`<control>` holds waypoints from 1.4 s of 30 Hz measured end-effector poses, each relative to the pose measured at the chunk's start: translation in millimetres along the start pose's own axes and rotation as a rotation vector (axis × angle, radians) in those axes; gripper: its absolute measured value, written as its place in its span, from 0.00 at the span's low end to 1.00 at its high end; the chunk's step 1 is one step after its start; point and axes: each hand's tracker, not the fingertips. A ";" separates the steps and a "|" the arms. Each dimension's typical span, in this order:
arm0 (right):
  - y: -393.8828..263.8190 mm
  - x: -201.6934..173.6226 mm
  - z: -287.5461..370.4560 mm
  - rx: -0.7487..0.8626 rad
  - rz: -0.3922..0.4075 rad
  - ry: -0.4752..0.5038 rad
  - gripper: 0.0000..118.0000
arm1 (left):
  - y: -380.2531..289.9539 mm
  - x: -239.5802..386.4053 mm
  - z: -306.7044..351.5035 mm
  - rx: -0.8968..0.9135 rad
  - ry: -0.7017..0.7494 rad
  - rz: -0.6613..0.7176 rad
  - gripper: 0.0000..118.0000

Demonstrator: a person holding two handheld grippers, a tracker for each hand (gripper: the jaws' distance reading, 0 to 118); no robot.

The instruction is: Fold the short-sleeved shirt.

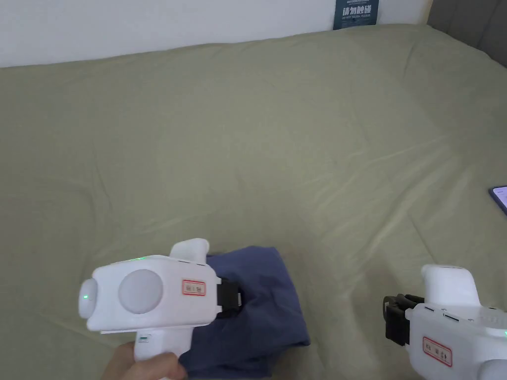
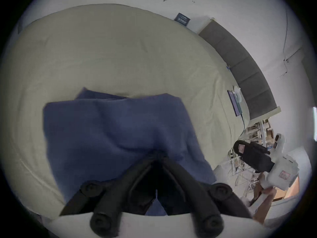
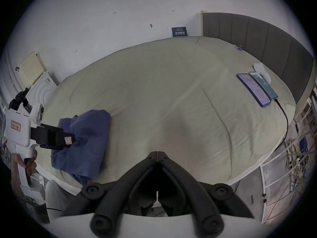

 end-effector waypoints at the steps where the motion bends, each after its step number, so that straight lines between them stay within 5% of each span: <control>1: -0.2 0.8 -0.5 -0.004 0.001 -0.001 0.00 | 0.5 7.6 -5.5 -0.004 -0.002 -0.025 0.01; 10: -5.3 10.5 0.6 -0.011 -0.008 -0.028 0.00 | -2.0 53.8 -25.5 -0.042 0.038 -0.106 0.01; 15: -8.2 13.3 -0.5 -0.024 -0.024 -0.033 0.00 | -8.4 69.6 -53.1 -0.118 -0.046 -0.172 0.01; 21: -0.9 2.9 11.4 -0.009 0.001 -0.031 0.00 | -9.4 46.9 -25.8 -0.091 -0.227 -0.070 0.01; 25: 17.4 -15.5 27.7 0.056 0.022 0.058 0.00 | -13.6 1.6 50.4 0.068 -0.310 -0.023 0.01; 31: 44.8 -57.7 31.0 0.124 0.008 0.311 0.00 | -32.8 -83.1 124.3 0.201 -0.217 0.085 0.01; 37: 39.6 -115.1 -12.9 0.041 0.151 0.397 0.00 | -58.3 -121.8 133.9 0.247 -0.247 0.192 0.01; 42: 8.9 -135.2 -84.4 -0.131 0.268 0.257 0.00 | -73.8 -132.4 116.5 0.230 -0.281 0.232 0.01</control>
